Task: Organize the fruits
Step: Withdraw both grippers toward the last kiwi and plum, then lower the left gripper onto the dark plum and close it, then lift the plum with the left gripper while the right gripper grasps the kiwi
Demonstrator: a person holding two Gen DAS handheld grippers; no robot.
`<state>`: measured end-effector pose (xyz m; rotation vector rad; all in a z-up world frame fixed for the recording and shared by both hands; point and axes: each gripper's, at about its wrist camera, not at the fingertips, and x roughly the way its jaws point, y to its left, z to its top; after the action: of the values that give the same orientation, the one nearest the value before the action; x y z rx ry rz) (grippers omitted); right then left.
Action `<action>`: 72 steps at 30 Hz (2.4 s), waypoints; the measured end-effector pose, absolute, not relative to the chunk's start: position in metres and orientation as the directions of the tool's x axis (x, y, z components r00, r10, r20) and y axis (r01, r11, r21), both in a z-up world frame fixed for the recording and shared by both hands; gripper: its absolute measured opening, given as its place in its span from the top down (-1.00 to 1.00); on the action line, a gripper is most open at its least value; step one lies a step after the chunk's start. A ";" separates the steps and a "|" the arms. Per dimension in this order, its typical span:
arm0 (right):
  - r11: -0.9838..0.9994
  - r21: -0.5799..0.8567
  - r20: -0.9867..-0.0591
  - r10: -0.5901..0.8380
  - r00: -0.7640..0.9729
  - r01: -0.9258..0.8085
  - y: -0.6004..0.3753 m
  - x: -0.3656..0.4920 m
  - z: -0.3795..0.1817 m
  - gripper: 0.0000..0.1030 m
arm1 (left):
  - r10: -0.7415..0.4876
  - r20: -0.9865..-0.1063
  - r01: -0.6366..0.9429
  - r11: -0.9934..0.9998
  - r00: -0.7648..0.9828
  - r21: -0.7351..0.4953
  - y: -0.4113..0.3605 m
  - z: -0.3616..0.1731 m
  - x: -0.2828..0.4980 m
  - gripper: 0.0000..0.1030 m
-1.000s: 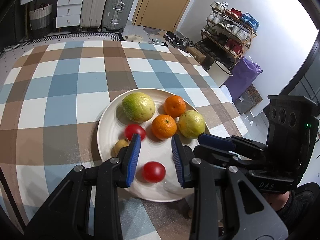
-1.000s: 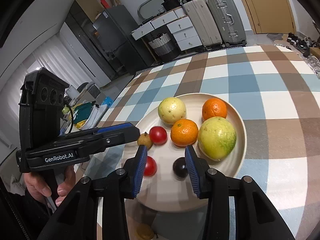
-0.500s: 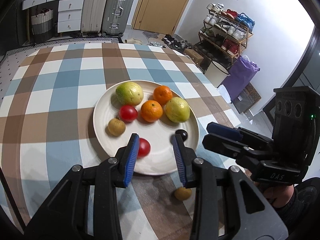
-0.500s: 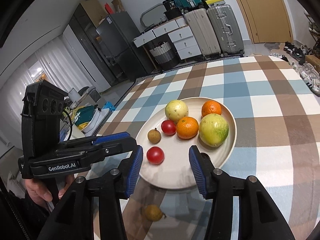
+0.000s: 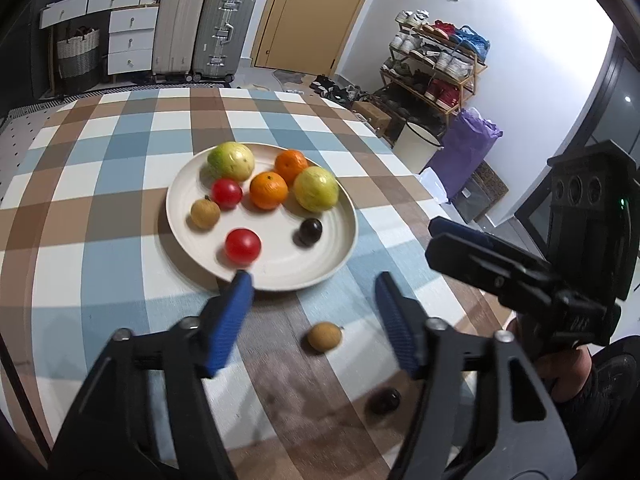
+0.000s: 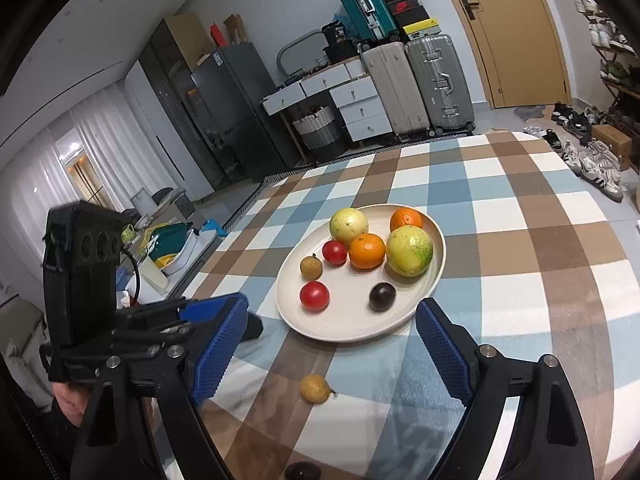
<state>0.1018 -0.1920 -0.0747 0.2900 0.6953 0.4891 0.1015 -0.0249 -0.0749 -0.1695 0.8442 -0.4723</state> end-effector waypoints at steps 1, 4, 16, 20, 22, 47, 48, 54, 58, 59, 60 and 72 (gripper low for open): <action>0.850 0.411 -0.538 0.518 0.665 -0.330 -0.193 0.099 -0.074 -0.76 | -0.466 -0.678 0.334 0.884 0.569 -0.327 -0.025 -0.075 0.098 -0.37; 0.856 0.404 -0.534 0.507 0.677 -0.323 -0.195 0.090 -0.070 -0.80 | -0.466 -0.682 0.336 0.883 0.564 -0.327 -0.028 -0.077 0.086 -0.40; 0.865 0.394 -0.505 0.487 0.712 -0.312 -0.203 0.058 -0.057 -0.95 | -0.457 -0.734 0.341 0.885 0.502 -0.318 -0.052 -0.106 0.043 -0.62; 0.868 0.389 -0.505 0.480 0.717 -0.308 -0.204 0.049 -0.055 -0.96 | -0.446 -0.752 0.352 0.887 0.485 -0.299 -0.062 -0.118 0.032 -0.62; 0.869 0.392 -0.512 0.479 0.713 -0.303 -0.204 0.046 -0.056 -0.97 | -0.447 -0.759 0.358 0.885 0.473 -0.298 -0.065 -0.123 0.030 -0.62; 0.868 0.419 -0.549 0.476 0.687 -0.267 -0.215 0.025 -0.072 -0.97 | -0.471 -0.790 0.437 0.851 0.393 -0.289 -0.098 -0.139 0.027 0.64; 0.867 0.423 -0.550 0.477 0.686 -0.264 -0.216 0.025 -0.073 -0.97 | -0.478 -0.787 0.436 0.848 0.389 -0.300 -0.096 -0.138 0.028 0.64; 0.862 0.438 -0.563 0.485 0.670 -0.255 -0.219 0.028 -0.081 -0.97 | -0.488 -0.785 0.445 0.841 0.382 -0.306 -0.093 -0.138 0.029 0.64; 0.860 0.446 -0.573 0.487 0.659 -0.248 -0.220 0.032 -0.087 -0.97 | -0.506 -0.773 0.441 0.835 0.383 -0.328 -0.088 -0.137 0.030 0.64; 0.860 0.448 -0.577 0.488 0.655 -0.245 -0.220 0.034 -0.089 -0.97 | -0.514 -0.768 0.437 0.833 0.382 -0.340 -0.086 -0.136 0.031 0.64; 0.860 0.448 -0.581 0.487 0.652 -0.243 -0.220 0.035 -0.091 -0.97 | -0.520 -0.764 0.430 0.831 0.382 -0.351 -0.082 -0.135 0.033 0.64; 0.872 0.414 -0.630 0.482 0.609 -0.261 -0.205 0.059 -0.114 -0.97 | -0.490 -0.707 0.300 0.872 0.510 -0.388 -0.015 -0.110 0.049 0.64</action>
<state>0.0592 -0.2046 -0.1142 0.2944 0.8098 0.4362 0.0485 -0.0151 -0.1097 -0.2272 0.9201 -0.4801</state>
